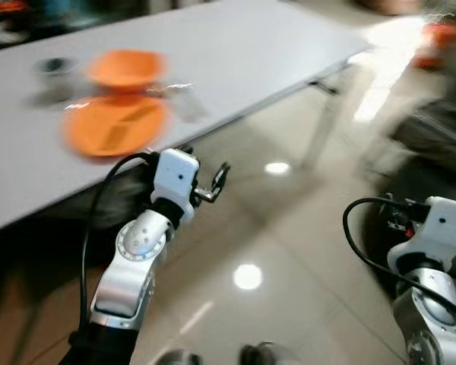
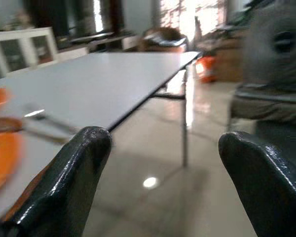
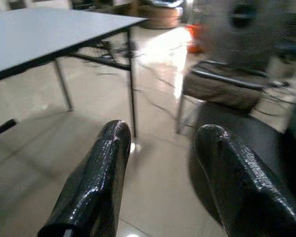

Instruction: Setting the table

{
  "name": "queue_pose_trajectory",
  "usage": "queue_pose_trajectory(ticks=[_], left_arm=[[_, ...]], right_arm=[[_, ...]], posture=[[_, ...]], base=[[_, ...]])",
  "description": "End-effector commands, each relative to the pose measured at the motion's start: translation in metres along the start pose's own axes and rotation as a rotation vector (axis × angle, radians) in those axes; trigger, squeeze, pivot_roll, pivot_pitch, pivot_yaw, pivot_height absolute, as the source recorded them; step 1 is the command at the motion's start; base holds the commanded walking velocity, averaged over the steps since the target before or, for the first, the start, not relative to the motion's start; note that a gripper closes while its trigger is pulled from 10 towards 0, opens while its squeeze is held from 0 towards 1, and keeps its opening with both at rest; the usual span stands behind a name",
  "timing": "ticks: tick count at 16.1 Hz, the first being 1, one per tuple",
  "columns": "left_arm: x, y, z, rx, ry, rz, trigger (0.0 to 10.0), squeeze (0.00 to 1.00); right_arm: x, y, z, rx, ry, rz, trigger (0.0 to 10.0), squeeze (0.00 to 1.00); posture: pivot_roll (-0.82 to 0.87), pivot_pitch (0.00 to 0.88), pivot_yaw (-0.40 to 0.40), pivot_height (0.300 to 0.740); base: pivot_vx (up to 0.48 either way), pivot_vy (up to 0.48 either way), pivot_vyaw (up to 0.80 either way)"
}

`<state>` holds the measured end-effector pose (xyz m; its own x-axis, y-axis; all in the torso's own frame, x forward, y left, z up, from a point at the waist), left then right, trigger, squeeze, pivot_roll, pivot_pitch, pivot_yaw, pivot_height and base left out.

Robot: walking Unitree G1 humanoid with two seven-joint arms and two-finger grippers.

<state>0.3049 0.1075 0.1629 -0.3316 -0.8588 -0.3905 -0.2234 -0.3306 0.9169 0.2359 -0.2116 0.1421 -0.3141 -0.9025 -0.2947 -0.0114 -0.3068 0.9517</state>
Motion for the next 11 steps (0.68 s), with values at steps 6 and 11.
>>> queue_pose_trajectory(ticks=[6,11], left_arm=[[-0.005,0.003,-0.005,0.018,-0.005,0.023,10.0,0.0],[-0.008,0.002,-0.006,0.014,-0.002,0.024,10.0,0.0]], right_arm=[[-0.015,-0.004,-0.005,-0.054,0.068,0.001,10.0,0.0],[-0.017,-0.007,-0.011,-0.077,0.065,0.008,10.0,0.0]], posture=[[-0.04,0.101,0.004,0.74],[-0.03,0.093,-0.004,0.74]], base=[[0.19,0.0,-0.12],[0.473,0.0,0.0]])
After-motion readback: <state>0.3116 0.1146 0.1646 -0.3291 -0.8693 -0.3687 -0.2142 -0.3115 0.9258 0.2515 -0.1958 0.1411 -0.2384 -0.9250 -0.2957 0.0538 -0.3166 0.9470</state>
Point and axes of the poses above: a point about 5 cm out from each wrist's last joint towards the gripper, its own z axis pointing back from the gripper into the wrist, its own y axis along the axis of the wrist's last joint, x = y × z, the point moved 2 cm from there along -z, pointing out of the wrist towards the gripper, and after that the axes turned 14 degrees about -z, right-handed, at the moved point
